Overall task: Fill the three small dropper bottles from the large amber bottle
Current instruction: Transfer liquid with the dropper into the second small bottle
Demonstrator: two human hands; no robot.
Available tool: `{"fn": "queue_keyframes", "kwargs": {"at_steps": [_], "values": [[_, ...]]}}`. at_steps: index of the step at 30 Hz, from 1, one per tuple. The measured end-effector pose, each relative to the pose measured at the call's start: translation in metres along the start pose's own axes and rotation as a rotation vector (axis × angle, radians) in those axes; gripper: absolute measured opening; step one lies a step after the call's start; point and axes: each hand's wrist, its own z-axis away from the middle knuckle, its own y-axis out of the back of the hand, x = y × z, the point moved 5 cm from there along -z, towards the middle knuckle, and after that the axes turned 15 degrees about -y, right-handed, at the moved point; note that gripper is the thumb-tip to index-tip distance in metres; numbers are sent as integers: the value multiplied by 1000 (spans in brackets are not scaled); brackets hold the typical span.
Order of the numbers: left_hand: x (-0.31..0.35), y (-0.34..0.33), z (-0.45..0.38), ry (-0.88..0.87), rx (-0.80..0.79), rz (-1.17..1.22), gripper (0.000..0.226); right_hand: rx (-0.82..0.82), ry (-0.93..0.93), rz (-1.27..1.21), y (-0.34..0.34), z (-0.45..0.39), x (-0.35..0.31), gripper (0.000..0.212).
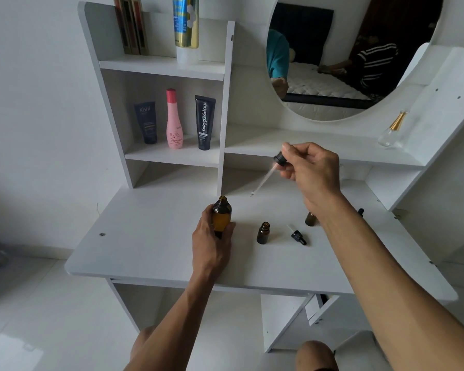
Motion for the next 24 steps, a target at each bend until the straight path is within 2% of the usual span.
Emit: {"fn": "queue_keyframes", "kwargs": {"at_steps": [8, 24], "values": [[3, 1, 1, 14, 7, 20, 49, 103, -142, -97, 49, -9, 35, 15], [6, 2, 1, -5, 5, 4, 50, 105, -224, -112, 51, -5, 71, 15]]}}
